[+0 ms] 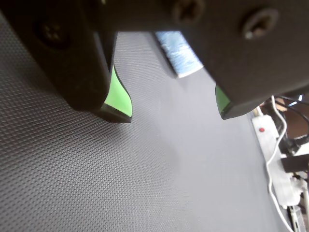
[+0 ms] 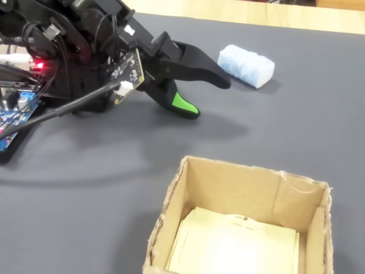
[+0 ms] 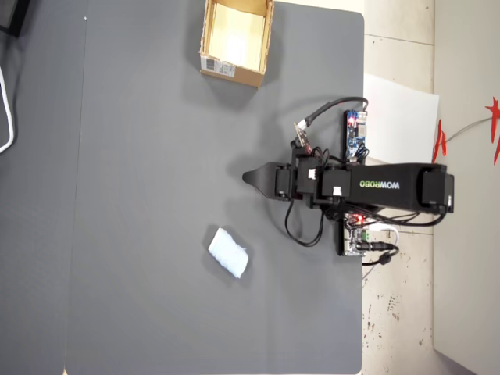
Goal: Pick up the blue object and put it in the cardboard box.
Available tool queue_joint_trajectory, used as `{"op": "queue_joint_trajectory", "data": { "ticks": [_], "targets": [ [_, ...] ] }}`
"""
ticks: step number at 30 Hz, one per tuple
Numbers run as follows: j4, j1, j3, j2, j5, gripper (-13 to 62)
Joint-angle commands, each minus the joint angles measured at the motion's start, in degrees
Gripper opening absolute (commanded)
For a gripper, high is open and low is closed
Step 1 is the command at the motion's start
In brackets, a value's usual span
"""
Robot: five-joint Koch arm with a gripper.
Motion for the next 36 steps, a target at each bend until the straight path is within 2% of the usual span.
{"op": "queue_joint_trajectory", "data": {
  "ticks": [1,25,36],
  "targets": [
    [2.99,0.00,2.02,5.01,0.62,34.0],
    [4.13,-0.70,1.58,5.01,4.57,33.9],
    [27.77,-3.87,-12.22,5.01,6.59,33.8]
  ]
}}
